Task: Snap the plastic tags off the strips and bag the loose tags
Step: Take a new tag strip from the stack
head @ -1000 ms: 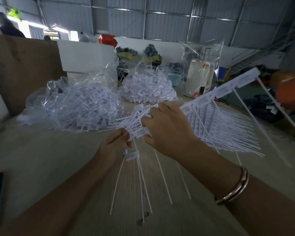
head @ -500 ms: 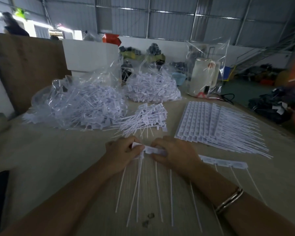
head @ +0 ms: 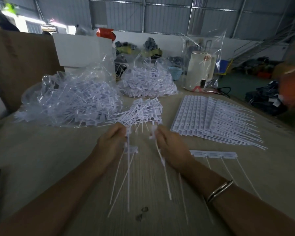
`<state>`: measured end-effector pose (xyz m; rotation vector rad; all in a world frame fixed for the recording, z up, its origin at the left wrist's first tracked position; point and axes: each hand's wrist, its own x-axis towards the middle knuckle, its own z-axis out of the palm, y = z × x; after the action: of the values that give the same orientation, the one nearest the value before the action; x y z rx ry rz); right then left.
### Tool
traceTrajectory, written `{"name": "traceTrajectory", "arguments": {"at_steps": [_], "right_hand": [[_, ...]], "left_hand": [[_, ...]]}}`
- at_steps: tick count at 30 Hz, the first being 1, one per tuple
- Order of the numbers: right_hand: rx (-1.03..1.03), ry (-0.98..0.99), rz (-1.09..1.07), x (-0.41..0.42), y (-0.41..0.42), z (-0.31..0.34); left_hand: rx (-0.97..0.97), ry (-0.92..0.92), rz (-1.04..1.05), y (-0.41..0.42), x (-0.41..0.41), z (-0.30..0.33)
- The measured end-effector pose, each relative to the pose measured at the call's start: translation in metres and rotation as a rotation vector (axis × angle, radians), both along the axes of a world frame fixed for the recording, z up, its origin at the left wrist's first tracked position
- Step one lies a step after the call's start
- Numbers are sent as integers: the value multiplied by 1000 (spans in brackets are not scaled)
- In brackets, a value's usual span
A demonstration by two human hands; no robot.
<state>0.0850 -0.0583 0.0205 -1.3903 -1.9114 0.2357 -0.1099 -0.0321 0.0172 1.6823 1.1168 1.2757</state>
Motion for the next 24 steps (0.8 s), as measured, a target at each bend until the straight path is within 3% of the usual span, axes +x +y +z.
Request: {"name": "traceTrajectory", "arguments": {"at_steps": [2,3,5,7,11,15,19,24], "right_hand": [[-11,-9,-8,7,1,1],[-11,-92,10,8,0,0],[0,-258,39,3,-1,-2],[50,-302,43,-3,-2,-3],[114,-333,56,-9,-3,-1],[46,-197,133,-4,-6,6],[42,-261,167,5,-7,7],[-18,25,188,4,-2,5]], "left_hand": [[-60,-123,33,-2,-4,1],[-12,-5,87,0,-3,1],[86,457,161,2,5,0],[119,668,104,0,12,2],[190,467,-62,-4,8,5],[249,516,-27,-2,8,2],[287,499,-54,-1,6,4],[453,427,-10,-4,7,6]]}}
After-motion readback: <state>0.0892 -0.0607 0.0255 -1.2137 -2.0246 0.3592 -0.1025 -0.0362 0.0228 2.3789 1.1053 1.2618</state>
